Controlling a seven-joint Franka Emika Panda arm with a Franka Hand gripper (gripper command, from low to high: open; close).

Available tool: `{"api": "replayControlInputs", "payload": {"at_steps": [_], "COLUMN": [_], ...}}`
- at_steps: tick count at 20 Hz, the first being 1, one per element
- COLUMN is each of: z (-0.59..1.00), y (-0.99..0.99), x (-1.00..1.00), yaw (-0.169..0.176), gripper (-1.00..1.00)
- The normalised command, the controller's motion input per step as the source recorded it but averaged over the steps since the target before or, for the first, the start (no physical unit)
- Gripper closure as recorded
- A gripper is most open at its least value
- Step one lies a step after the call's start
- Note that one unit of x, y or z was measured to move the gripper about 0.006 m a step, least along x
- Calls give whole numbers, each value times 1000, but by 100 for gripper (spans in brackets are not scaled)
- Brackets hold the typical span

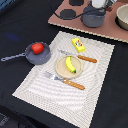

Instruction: Interact with the objects in diverse but meaningful ways.

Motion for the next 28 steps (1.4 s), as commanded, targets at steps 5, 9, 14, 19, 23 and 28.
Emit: {"api": "replayControlInputs", "payload": {"at_steps": [5, 9, 14, 19, 23, 28], "z": [-119, -225, -311, -250, 10, 394], "y": [666, 225, 0, 29, 147, 287], "x": [-233, -21, 50, 0, -11, -211], "yaw": [12, 2, 0, 0, 0, 0], "gripper": [100, 100, 100, -100, -100, -100]}}
